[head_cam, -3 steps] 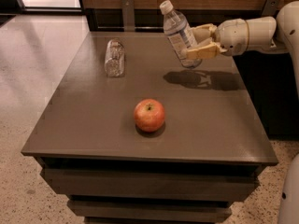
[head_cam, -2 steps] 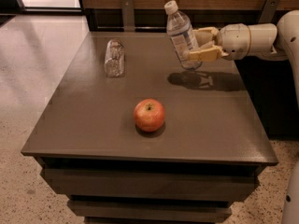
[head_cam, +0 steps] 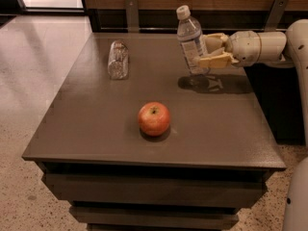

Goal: Place blue plastic bottle upright

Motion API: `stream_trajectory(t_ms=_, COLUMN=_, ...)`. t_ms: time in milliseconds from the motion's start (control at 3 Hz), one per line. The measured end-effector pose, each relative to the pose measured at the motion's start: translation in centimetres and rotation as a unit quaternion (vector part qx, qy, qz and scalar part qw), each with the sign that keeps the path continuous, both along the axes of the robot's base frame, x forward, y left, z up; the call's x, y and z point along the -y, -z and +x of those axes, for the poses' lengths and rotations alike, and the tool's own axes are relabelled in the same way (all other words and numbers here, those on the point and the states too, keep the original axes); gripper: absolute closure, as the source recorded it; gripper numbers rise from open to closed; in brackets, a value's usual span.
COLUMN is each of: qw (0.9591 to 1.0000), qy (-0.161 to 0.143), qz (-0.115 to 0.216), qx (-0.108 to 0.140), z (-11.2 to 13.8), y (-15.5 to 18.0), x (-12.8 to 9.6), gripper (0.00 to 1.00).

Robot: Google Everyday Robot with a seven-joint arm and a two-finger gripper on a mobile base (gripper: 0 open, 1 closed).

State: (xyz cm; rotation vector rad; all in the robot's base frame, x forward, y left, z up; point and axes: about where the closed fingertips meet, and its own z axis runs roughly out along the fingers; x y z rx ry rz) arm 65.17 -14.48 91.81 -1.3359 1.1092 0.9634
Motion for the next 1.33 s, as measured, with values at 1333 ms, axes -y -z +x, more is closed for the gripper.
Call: stream_trajectory(t_ms=1333, qw=0.9982, qy=-0.013, qz=0.054, qx=0.022, z=0.9, y=1.8, x=1.7, gripper=1.00)
